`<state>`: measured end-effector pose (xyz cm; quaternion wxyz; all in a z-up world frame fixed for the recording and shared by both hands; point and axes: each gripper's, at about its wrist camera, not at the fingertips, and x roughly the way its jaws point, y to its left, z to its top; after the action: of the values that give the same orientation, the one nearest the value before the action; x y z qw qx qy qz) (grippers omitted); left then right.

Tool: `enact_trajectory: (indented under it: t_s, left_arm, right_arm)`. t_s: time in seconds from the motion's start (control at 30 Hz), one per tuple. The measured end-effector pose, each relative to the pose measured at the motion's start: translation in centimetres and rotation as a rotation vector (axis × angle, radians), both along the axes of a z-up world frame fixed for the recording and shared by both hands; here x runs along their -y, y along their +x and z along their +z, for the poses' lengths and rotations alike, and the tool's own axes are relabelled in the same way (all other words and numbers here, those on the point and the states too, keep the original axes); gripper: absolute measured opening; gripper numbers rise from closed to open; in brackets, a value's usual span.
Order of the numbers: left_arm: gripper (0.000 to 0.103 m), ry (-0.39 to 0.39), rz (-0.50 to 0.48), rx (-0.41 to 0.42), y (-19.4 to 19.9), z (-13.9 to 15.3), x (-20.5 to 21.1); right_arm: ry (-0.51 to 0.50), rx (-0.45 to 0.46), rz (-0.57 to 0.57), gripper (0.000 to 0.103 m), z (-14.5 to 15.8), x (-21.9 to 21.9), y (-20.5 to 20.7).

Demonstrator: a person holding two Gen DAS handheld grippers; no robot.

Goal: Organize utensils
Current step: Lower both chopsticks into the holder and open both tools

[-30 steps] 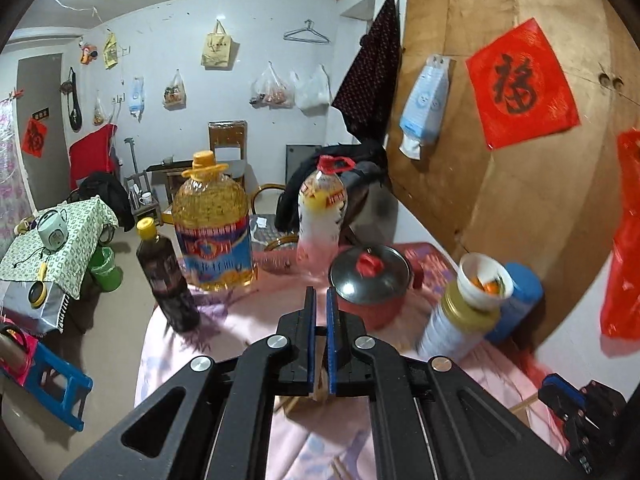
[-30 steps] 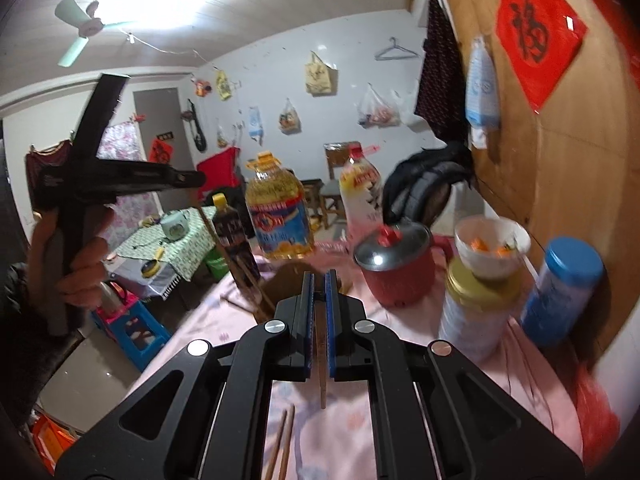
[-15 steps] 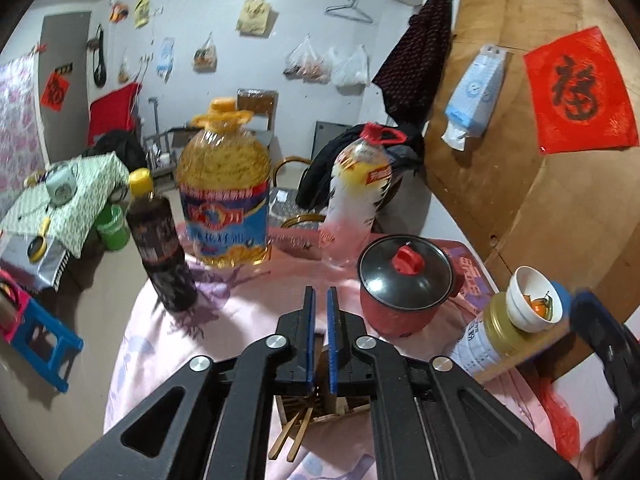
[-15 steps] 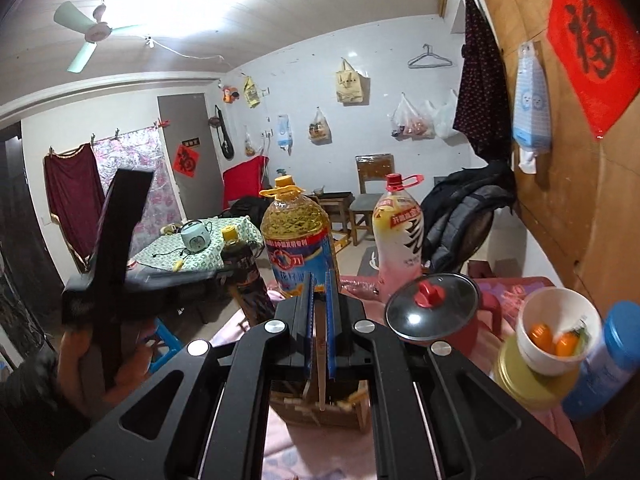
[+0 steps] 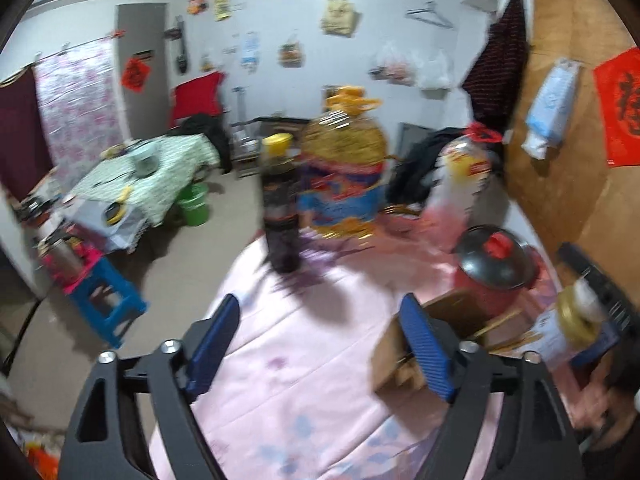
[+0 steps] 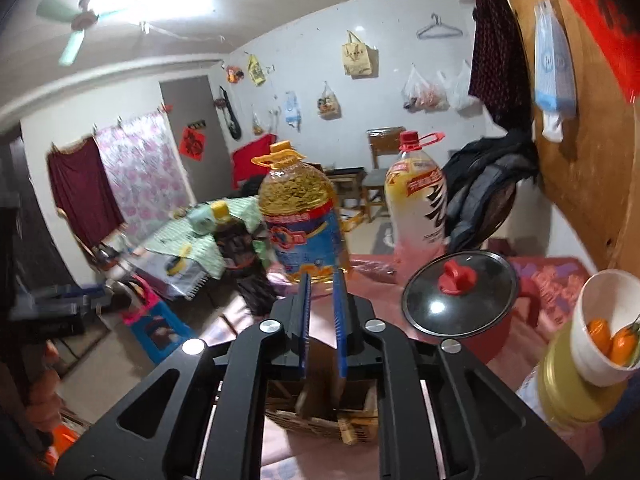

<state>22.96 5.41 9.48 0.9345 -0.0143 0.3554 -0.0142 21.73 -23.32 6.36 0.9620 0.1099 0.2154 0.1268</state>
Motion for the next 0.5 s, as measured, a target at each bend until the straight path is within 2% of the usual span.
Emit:
enact_trajectory:
  t_s: [0.1, 0.2, 0.3, 0.4, 0.5]
  left_arm:
    - [0.083, 0.006, 0.058, -0.048, -1.9, -1.2, -2.1]
    - [0.083, -0.014, 0.092, -0.080, -4.3, -2.0, -4.2]
    - [0.083, -0.047, 0.075, -0.072, -6.6, -1.8, -5.4]
    - [0.086, -0.053, 0.061, -0.054, -9.3, -1.6, -6.2]
    - [0.090, -0.034, 0.041, -0.027, -12.3, -1.4, -6.6]
  right_arm:
    - [0.024, 0.009, -0.015, 0.023, 0.2, 0.5, -1.2]
    - [0.057, -0.007, -0.042, 0.039, 0.3, 0.8, -3.3]
    - [0.076, -0.004, -0.080, 0.048, 0.8, 0.5, -7.2]
    - [0.063, 0.013, -0.131, 0.063, 1.1, -0.5, -11.4]
    - [0.051, 0.020, -0.157, 0.066, 1.0, -2.4, -15.3]
